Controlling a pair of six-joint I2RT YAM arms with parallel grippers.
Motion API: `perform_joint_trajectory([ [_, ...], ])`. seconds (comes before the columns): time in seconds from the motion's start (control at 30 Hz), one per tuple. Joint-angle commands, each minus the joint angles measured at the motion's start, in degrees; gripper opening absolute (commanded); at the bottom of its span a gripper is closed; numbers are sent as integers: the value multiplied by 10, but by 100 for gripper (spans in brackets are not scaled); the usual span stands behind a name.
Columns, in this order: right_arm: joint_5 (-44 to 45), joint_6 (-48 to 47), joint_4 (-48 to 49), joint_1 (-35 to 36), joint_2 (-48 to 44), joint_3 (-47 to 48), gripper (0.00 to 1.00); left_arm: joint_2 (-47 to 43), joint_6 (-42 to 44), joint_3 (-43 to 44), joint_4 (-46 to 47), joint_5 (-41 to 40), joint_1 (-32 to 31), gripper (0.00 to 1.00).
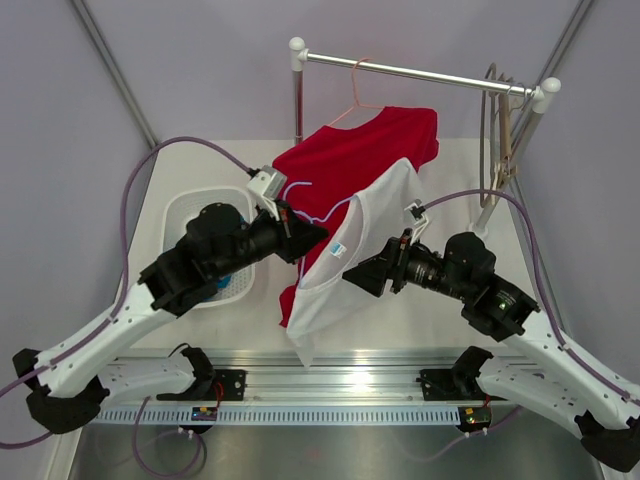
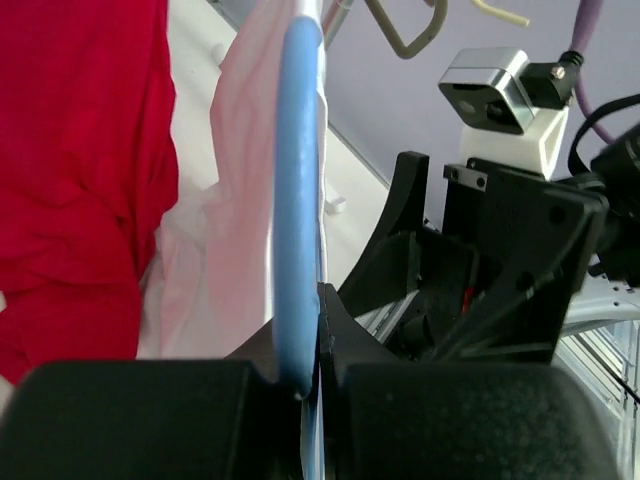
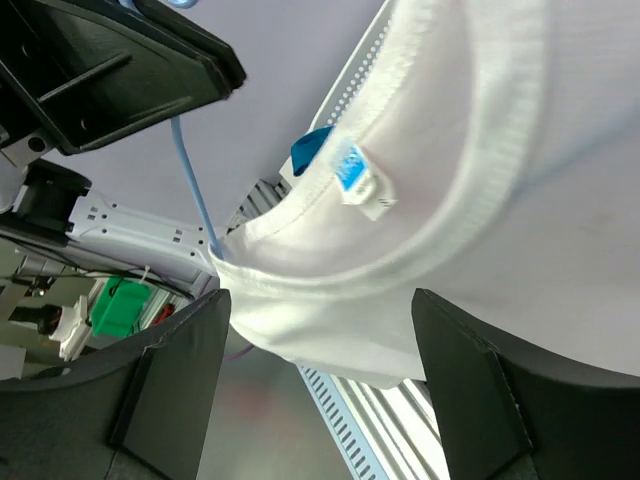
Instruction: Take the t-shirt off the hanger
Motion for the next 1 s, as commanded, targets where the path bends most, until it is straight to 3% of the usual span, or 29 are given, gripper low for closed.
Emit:
perform_joint_trajectory([
  [0.0, -32, -34, -24, 5, -2, 41, 81, -59, 21, -20, -23, -44, 0, 0],
  [0.2, 109, -63, -46, 4, -7, 65, 78, -132, 29, -48, -98, -72, 0, 0],
  [0.33, 188, -150, -60, 1, 12, 112, 69, -169, 40, -49, -150, -60, 0, 0],
  [0.53, 115, -281, -81, -35, 89, 143, 70, -223, 38, -41, -193, -10, 0, 0],
  [0.67, 39, -303, -59, -75, 109, 133, 71, -243, 43, -27, -213, -7, 0, 0],
  [0.87, 22, -315, -55, -110, 132, 142, 72, -256, 49, -12, -243, 12, 0, 0],
  [0.97, -43, -307, -34, -114, 156, 143, 70, -259, 51, -5, -251, 14, 0, 0],
])
